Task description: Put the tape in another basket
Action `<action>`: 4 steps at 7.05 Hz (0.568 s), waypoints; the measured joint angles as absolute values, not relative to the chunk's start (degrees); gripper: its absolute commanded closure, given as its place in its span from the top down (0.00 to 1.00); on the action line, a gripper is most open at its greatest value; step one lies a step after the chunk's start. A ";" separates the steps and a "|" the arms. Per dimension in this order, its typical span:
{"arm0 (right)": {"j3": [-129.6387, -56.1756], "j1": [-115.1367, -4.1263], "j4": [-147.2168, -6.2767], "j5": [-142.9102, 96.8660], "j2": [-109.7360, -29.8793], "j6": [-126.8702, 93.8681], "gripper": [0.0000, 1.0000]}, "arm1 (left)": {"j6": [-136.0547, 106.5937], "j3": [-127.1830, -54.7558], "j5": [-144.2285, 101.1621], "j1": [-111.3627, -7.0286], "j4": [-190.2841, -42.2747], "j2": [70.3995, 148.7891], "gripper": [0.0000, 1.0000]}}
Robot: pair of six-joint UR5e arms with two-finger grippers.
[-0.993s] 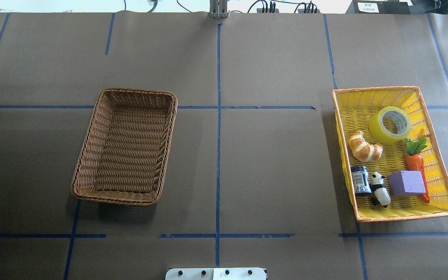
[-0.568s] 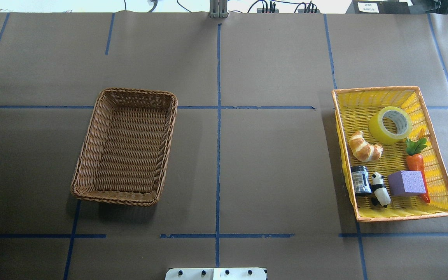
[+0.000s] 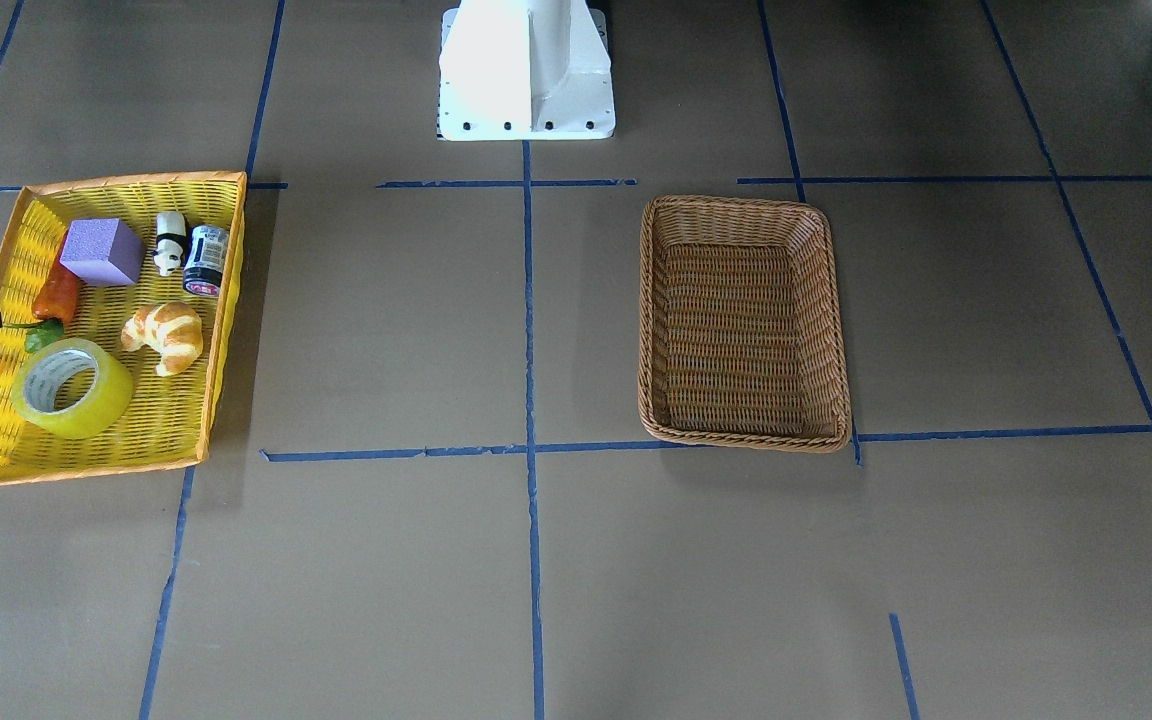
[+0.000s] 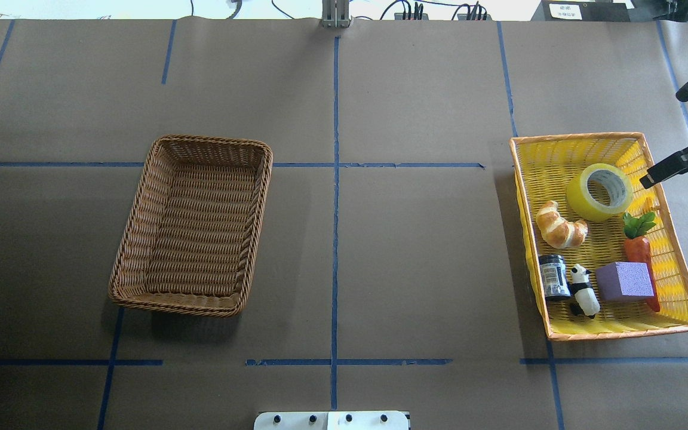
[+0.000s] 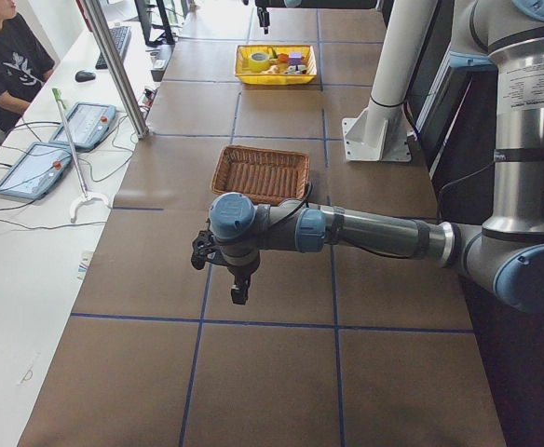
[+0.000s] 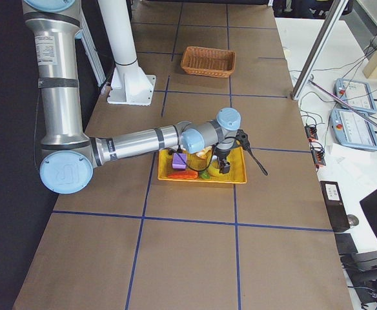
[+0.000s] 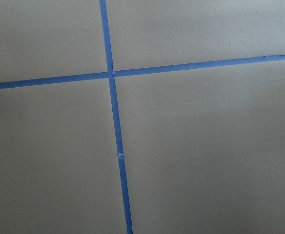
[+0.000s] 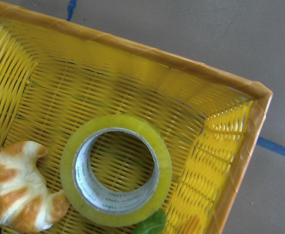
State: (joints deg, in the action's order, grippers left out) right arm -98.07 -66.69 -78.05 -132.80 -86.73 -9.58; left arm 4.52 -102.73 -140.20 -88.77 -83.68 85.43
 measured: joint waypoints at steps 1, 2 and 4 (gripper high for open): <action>-96.58 -64.92 -75.72 -130.96 -86.08 -9.50 0.90 | 4.49 -102.70 -140.55 -88.77 -83.67 85.43 1.00; -94.35 -63.76 -73.17 -130.15 -85.44 -9.51 0.90 | 4.49 -102.61 -141.20 -88.77 -83.67 85.43 1.00; -89.93 -62.94 -67.78 -129.77 -84.48 -9.85 0.90 | 4.48 -102.62 -141.86 -88.77 -83.67 85.43 1.00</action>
